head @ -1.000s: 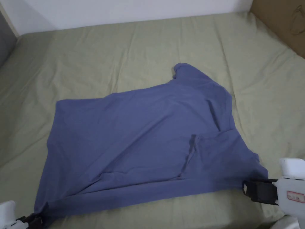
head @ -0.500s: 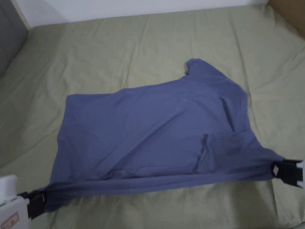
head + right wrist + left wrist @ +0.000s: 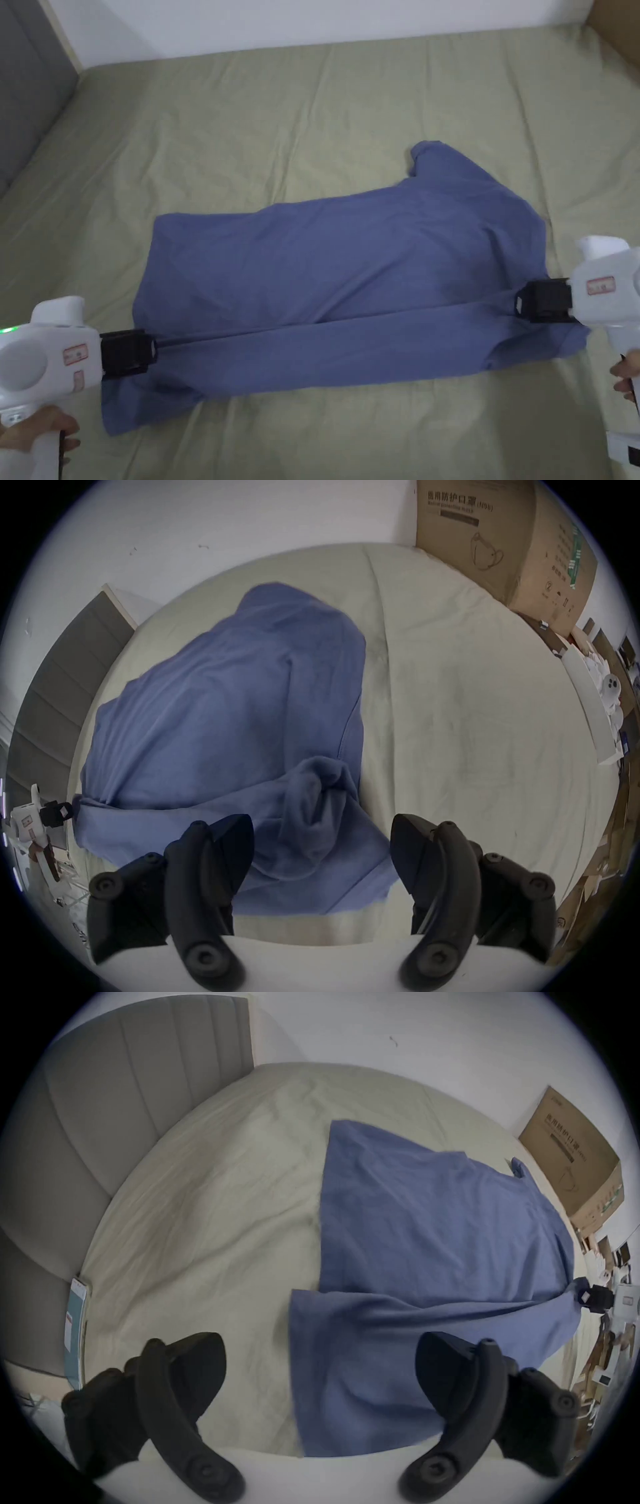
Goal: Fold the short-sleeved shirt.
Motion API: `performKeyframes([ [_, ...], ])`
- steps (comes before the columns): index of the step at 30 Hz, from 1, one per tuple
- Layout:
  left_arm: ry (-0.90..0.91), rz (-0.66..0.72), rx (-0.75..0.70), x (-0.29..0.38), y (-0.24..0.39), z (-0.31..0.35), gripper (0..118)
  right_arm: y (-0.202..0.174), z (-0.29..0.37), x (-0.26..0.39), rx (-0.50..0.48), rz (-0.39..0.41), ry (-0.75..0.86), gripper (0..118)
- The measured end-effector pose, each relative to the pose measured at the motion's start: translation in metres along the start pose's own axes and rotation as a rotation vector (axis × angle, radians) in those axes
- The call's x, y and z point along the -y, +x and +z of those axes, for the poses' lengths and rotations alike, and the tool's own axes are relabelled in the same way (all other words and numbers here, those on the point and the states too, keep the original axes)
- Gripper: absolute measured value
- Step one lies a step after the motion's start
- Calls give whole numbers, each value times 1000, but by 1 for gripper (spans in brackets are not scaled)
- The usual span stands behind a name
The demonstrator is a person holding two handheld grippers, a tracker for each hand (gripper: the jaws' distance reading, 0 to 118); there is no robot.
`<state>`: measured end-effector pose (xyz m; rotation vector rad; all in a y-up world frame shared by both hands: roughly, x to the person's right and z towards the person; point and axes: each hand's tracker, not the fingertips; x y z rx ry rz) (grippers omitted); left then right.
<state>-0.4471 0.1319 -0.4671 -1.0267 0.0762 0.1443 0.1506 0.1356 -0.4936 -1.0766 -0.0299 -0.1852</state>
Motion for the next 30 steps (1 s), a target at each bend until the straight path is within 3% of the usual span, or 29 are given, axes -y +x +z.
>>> performKeyframes([
  [5, 76, 73, -12, 39, -22, 52, 108, 8, 63, 34, -25, -13, 107, 85],
  [6, 87, 103, 17, 51, -25, 63, 91, 9, 74, 45, -37, -13, 111, 83],
  [7, 87, 127, 35, 62, -26, 70, 64, 10, 82, 57, -42, -21, 109, 79],
  [8, 80, 132, 35, 73, -32, 71, 30, 9, 87, 68, -49, -21, 106, 62],
  [9, 76, 125, 26, 83, -30, 73, 4, 9, 89, 79, -49, -30, 105, 17],
  [10, 80, 121, 23, 92, -28, 76, 5, 9, 88, 90, -40, -56, 100, 1],
  [14, 118, 107, 49, 103, -22, 74, 5, 7, 86, 123, -76, -125, 55, 1],
  [15, 132, 112, 66, 99, -22, 71, 14, 7, 86, 128, -81, -146, 45, 1],
  [16, 144, 137, 82, 96, -19, 67, 38, 8, 85, 132, -96, -165, 41, 1],
  [18, 105, 159, 91, 84, -21, 48, 100, 12, 82, 134, -102, -186, 37, 1],
  [19, 97, 157, 94, 81, -19, 37, 110, 13, 82, 134, -99, -189, 40, 1],
  [21, 52, 136, 81, 76, -13, 19, 101, 14, 84, 133, -98, -202, 57, 1],
  [22, 15, 115, 65, 75, -11, 9, 93, 16, 83, 130, -102, -205, 63, 2],
  [23, -33, 99, 37, 75, -9, -2, 81, 17, 83, 127, -112, -209, 75, 14],
  [24, -76, 90, 36, 79, -3, -16, 76, 18, 80, 122, -122, -209, 73, 50],
  [25, -58, 32, -68, 80, 0, -19, 74, 17, 77, 116, -116, -207, 69, 81],
  [26, -37, 20, -23, 78, 2, -13, 66, 17, 70, 109, -104, -200, 67, 93],
  [28, -19, 14, -37, 74, 8, 0, 11, 17, 54, 96, -75, -163, 73, 93],
  [30, 4, 48, 19, 69, -1, 1, 5, 18, 27, 76, -38, -144, 58, 93],
])
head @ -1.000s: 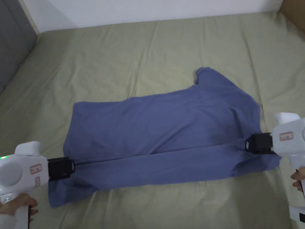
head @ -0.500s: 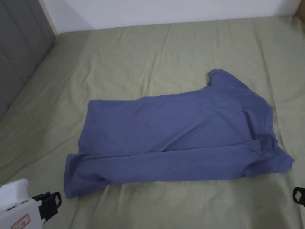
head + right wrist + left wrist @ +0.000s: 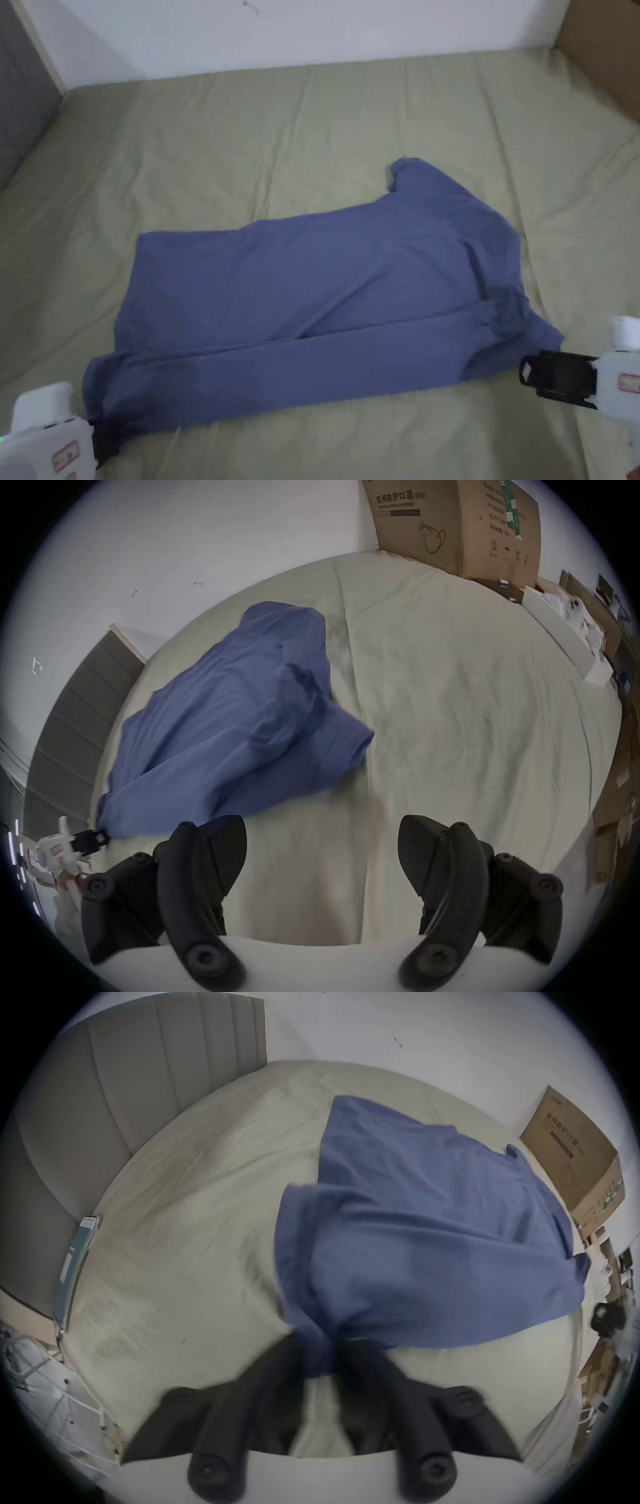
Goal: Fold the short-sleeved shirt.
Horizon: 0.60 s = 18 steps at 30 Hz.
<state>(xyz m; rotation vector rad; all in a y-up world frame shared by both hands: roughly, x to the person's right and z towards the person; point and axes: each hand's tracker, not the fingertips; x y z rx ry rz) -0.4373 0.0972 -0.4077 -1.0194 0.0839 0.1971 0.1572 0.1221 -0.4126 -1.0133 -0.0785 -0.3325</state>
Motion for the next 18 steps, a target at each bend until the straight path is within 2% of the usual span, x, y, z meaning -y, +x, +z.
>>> performKeyframes([
  [2, -38, 31, 8, -4, -2, -2, 5, 4, -32, -14, -8, -20, -49, 90],
  [4, -36, 16, 7, -4, -1, -3, 5, 2, -52, -18, 47, -86, -135, 90],
  [5, -36, 11, 5, -4, -1, -2, 5, -7, -51, -18, 76, -5, -134, 89],
  [6, -36, 11, 5, -6, 1, -1, 5, -16, -45, -16, 118, 97, -111, 83],
  [8, -36, 10, 15, -9, -4, 2, 5, -26, -27, -11, 128, 197, -69, 53],
  [9, -35, 11, 20, -10, -4, 5, 5, -26, -22, -11, 104, 213, -83, 29],
  [10, -36, 7, 25, -12, -4, 8, 5, -25, -17, -12, 69, 191, -82, 8],
  [11, -34, -1, 27, -13, -4, 12, 5, -24, -13, -12, 92, 178, -75, 4],
  [14, -17, -27, 31, -15, -4, 26, 5, -21, 8, -10, 38, 163, -58, 1],
  [18, 12, -47, 51, -14, -7, 49, 5, -21, 43, -1, 46, 224, -44, 0],
])
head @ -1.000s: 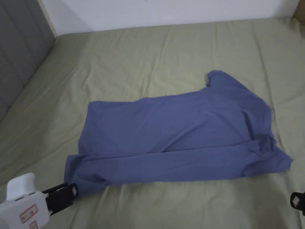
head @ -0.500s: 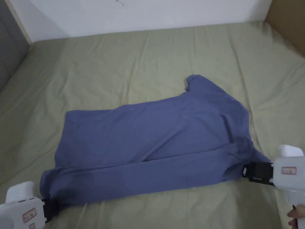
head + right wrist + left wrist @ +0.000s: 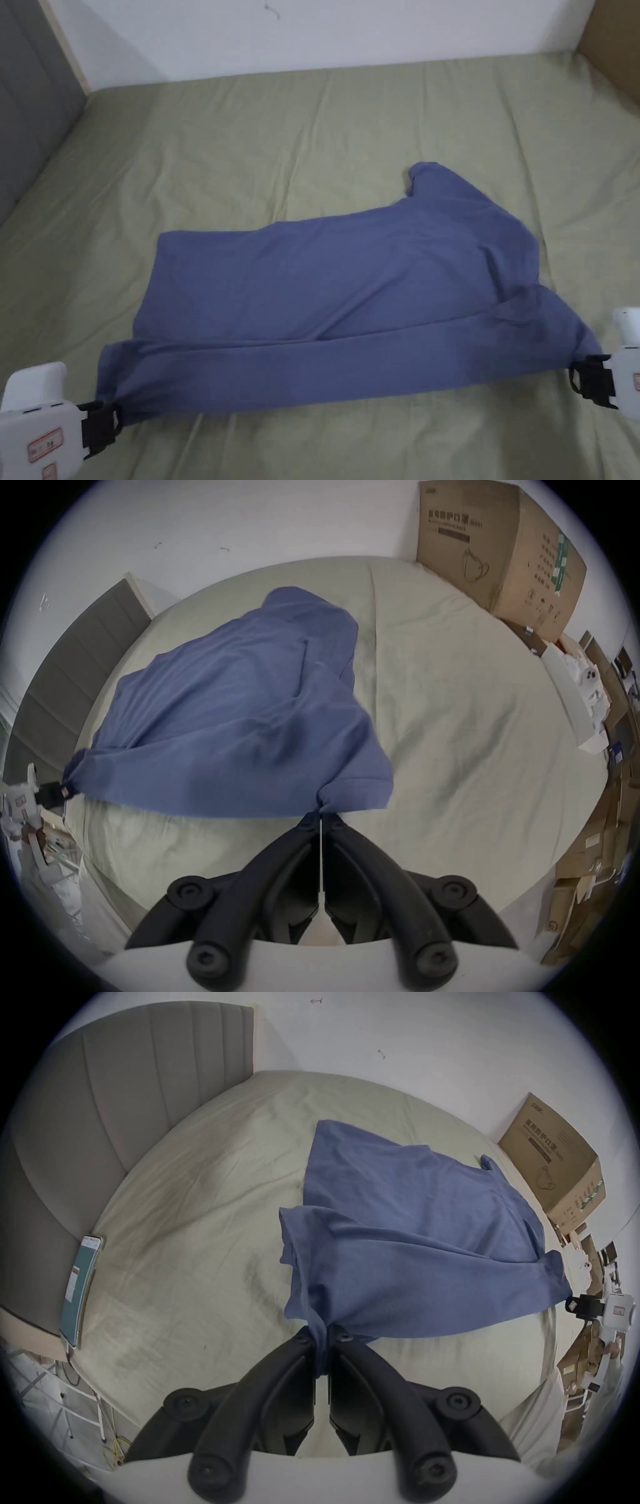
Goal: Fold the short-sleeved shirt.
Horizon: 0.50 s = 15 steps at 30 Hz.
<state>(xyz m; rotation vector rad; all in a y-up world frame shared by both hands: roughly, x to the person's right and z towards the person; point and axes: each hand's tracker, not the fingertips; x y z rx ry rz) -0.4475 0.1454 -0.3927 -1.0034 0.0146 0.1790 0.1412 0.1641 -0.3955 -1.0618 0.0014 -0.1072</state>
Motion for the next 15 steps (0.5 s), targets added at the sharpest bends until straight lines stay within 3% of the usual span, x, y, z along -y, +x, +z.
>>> performKeyframes([
  [3, 3, -16, -10, 12, -2, 15, 5, 9, 21, 19, -7, -21, 7, 0],
  [7, -24, -11, -4, 37, -7, 31, 5, 20, 35, 52, -36, -109, -14, 0],
  [10, -41, 15, -12, 60, -11, 36, 5, 18, 37, 78, -47, -107, -36, 0],
  [13, -65, 12, -28, 77, -14, 36, 5, 21, 30, 103, 8, -88, -93, 0],
  [15, -76, 15, -21, 82, -17, 33, 6, 30, 27, 112, -22, -162, -116, 0],
])
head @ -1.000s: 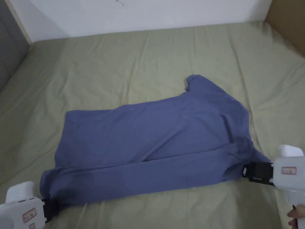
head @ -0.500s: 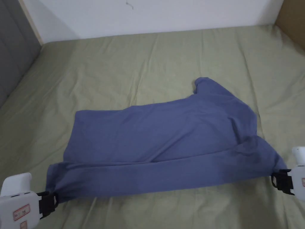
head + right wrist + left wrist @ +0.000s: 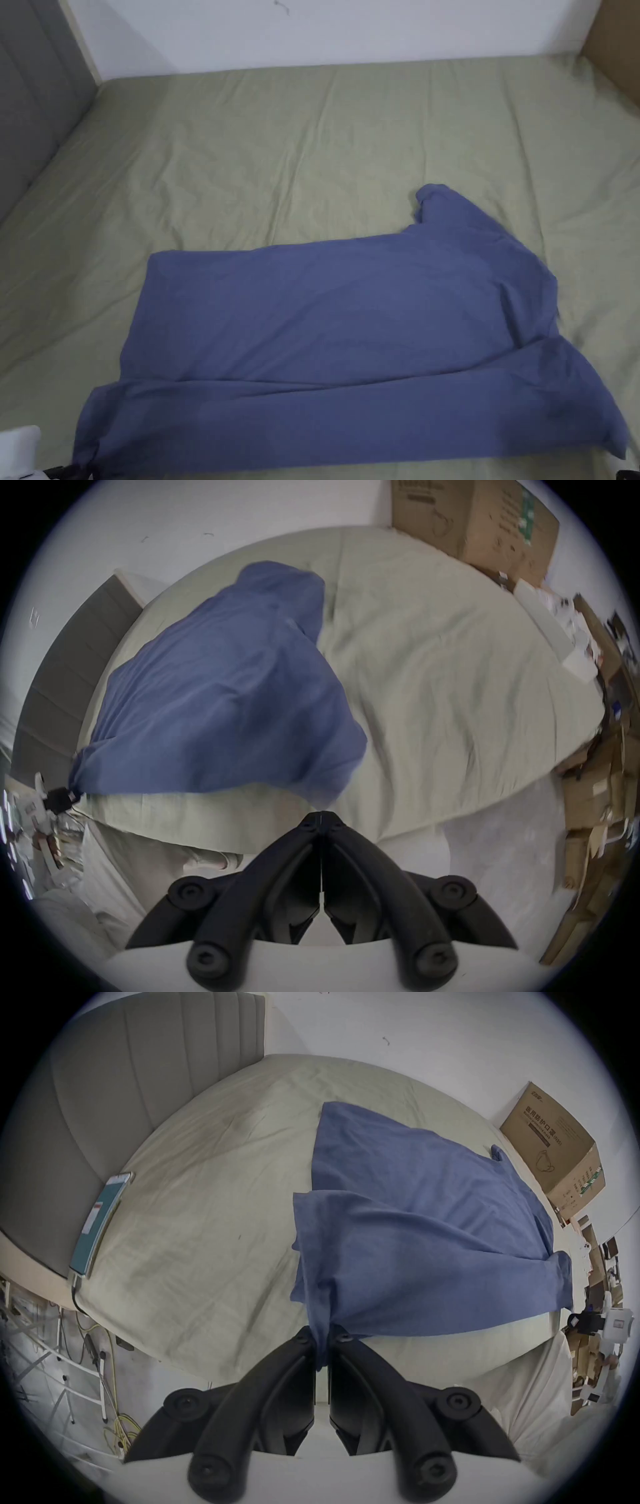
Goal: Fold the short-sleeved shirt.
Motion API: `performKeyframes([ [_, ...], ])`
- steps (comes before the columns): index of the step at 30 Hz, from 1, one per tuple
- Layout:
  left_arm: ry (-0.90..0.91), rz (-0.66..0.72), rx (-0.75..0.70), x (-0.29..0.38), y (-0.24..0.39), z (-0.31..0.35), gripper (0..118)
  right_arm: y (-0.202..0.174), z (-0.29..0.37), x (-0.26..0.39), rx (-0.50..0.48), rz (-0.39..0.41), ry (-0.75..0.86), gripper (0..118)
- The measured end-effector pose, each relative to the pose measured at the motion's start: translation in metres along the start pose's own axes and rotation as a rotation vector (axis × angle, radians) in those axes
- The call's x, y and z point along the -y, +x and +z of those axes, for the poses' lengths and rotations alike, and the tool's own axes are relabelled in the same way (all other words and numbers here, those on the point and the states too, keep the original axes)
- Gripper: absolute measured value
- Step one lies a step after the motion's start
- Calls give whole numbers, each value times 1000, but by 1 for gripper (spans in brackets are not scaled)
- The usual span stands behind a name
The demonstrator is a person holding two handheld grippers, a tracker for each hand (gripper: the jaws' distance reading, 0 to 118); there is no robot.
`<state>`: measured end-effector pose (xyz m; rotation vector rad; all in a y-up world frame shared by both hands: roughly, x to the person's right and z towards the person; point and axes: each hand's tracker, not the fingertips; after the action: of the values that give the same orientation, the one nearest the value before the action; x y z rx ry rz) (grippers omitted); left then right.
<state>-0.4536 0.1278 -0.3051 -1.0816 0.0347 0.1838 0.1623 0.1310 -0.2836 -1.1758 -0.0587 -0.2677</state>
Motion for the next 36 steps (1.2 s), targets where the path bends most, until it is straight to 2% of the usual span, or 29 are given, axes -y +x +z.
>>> performKeyframes([
  [2, 12, 7, -4, -2, 2, -2, 9, 4, 3, 1, 17, 8, 44, 0],
  [3, 26, 14, -19, -5, 5, -1, 33, 3, 5, -4, 13, 9, 61, 0],
  [4, 21, 14, -32, -9, 7, -1, 68, 2, 10, -7, -2, 8, 85, 1],
  [5, 16, 15, -34, -15, 7, -3, 100, 0, 14, -11, -6, 7, 100, 11],
  [6, 53, 21, -28, -18, 8, 1, 116, -2, 18, -17, -14, 5, 109, 38],
  [7, 100, 24, -18, -24, 10, 10, 115, -5, 22, -23, -23, 10, 111, 65],
  [8, 118, 31, -13, -32, 13, 17, 113, -8, 27, -29, -47, 20, 130, 85],
  [9, 144, 45, -10, -41, 14, 21, 113, -12, 31, -36, -68, 27, 153, 96],
  [12, 207, 46, 42, -64, 23, 30, 110, -24, 45, -61, -119, 35, 174, 96],
  [13, 208, 42, 42, -73, 28, 32, 99, -27, 52, -68, -191, 17, 200, 96],
  [14, 229, 38, 60, -78, 33, 33, 78, -29, 57, -74, -260, 2, 230, 95],
  [15, 244, 21, 76, -84, 37, 31, 39, -31, 56, -83, -287, -12, 252, 91],
  [16, 235, 18, 72, -89, 42, 25, 15, -37, 54, -91, -285, 3, 254, 78],
  [17, 234, 12, 72, -93, 48, 17, 5, -42, 51, -97, -259, 19, 264, 45],
  [18, 223, -11, 63, -97, 52, 9, 4, -51, 46, -104, -231, 41, 283, 1],
  [19, 215, -17, 65, -100, 55, 4, 2, -58, 37, -110, -207, 38, 287, 1],
  [21, 199, -19, 69, -107, 59, -13, 0, -56, 13, -135, -245, 7, 218, 1],
  [22, 198, -3, 76, -110, 59, -19, 0, -55, 2, -148, -230, -16, 222, 1],
  [26, 177, -9, 50, -129, 57, -38, 0, -56, -34, -214, -177, 9, 243, 1],
  [27, 175, -7, 45, -134, 55, -42, 0, -56, -43, -235, -168, 18, 252, 13],
  [29, 174, 0, 36, -145, 51, -48, 0, -57, -62, -277, -142, 28, 240, 57],
  [30, 173, 7, 32, -150, 49, -52, 0, -57, -75, -299, -99, 34, 221, 66],
  [31, 169, 7, 31, -154, 47, -55, 0, -58, -87, -314, -67, 29, 210, 66],
  [32, 173, 7, 26, -156, 47, -58, 0, -58, -105, -328, -51, 62, 190, 88],
  [33, 177, 8, 19, -160, 46, -60, 0, -58, -120, -341, -29, 72, 168, 94],
  [34, 174, 6, 17, -163, 45, -64, 3, -58, -135, -348, 2, 73, 127, 94],
  [35, 163, 6, 17, -168, 43, -67, 13, -59, -152, -351, 27, 80, 70, 94],
  [36, 156, 11, 16, -171, 42, -71, 38, -59, -166, -353, 23, 67, 25, 94],
])
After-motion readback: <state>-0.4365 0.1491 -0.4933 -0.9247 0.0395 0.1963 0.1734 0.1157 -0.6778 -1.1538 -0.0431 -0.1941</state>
